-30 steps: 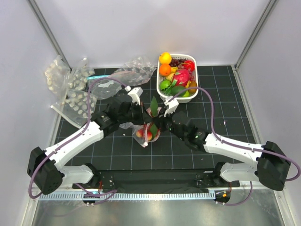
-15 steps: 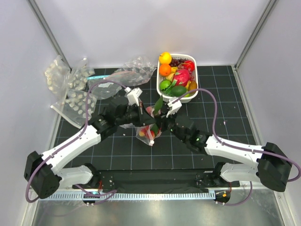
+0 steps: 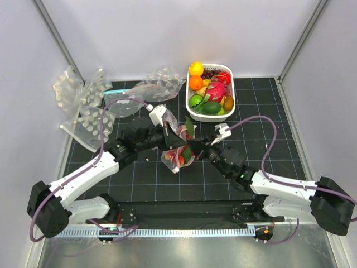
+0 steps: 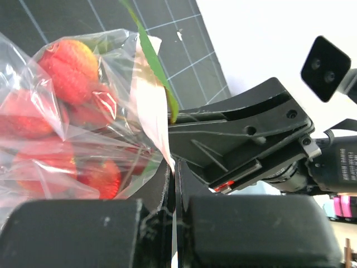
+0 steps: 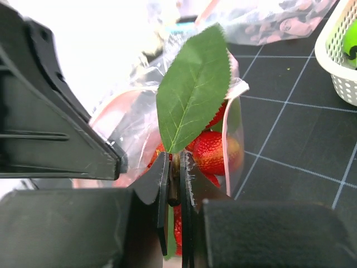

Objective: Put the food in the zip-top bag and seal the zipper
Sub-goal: Place the fake fruit in the zipper food storage bag.

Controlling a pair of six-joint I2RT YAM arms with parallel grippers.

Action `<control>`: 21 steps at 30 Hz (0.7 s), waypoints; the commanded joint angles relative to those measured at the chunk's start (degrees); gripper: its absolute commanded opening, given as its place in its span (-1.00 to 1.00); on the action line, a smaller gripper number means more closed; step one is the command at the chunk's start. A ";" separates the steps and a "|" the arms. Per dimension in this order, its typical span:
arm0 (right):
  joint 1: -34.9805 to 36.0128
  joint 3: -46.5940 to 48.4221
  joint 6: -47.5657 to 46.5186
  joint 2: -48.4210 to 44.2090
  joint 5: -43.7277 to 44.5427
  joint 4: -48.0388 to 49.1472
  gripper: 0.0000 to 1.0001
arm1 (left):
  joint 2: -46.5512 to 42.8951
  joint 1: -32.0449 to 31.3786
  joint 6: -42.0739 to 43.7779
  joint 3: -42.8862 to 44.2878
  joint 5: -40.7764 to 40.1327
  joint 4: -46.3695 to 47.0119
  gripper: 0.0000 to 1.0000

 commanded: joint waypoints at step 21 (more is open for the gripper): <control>-0.95 11.57 1.62 10.16 -3.31 -4.27 -0.39 | -2.02 1.43 -1.55 -1.81 0.95 7.78 -0.99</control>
